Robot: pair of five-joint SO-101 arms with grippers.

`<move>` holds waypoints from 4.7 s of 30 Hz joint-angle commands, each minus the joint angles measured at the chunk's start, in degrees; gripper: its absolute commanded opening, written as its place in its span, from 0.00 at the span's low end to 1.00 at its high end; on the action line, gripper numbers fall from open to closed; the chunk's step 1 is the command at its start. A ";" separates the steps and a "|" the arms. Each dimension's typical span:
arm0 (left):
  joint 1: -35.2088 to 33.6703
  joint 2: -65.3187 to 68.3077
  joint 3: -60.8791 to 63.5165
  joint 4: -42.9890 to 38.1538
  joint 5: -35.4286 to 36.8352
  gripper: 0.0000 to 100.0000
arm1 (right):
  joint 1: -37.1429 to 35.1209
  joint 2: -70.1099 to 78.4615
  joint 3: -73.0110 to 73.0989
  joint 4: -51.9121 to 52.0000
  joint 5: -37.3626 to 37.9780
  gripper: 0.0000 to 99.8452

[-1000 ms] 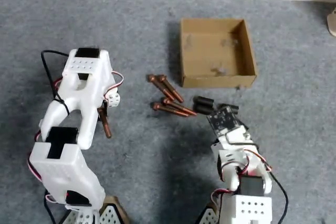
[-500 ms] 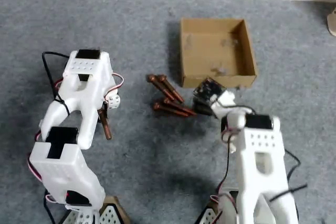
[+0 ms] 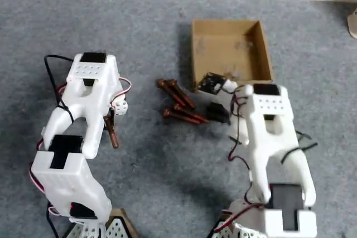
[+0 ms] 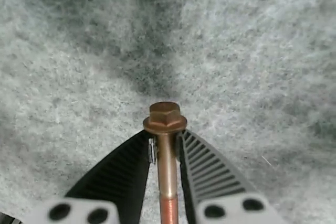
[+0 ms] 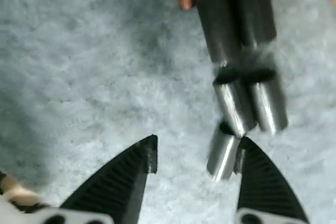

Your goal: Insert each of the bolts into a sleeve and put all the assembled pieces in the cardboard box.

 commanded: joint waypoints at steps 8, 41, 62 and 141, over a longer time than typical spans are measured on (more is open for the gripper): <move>1.27 -3.74 -0.40 -0.26 0.18 0.01 | -3.47 14.64 -12.00 -4.18 3.78 0.23; 1.27 -3.74 -0.13 -0.26 0.18 0.01 | 2.51 31.52 -44.09 25.54 10.64 0.23; 1.27 -3.65 0.13 -2.29 0.18 0.01 | 2.77 32.04 -33.10 16.84 18.73 0.23; 13.67 -12.26 -11.82 2.02 4.84 0.01 | -3.56 -86.81 57.27 -31.34 -45.54 0.00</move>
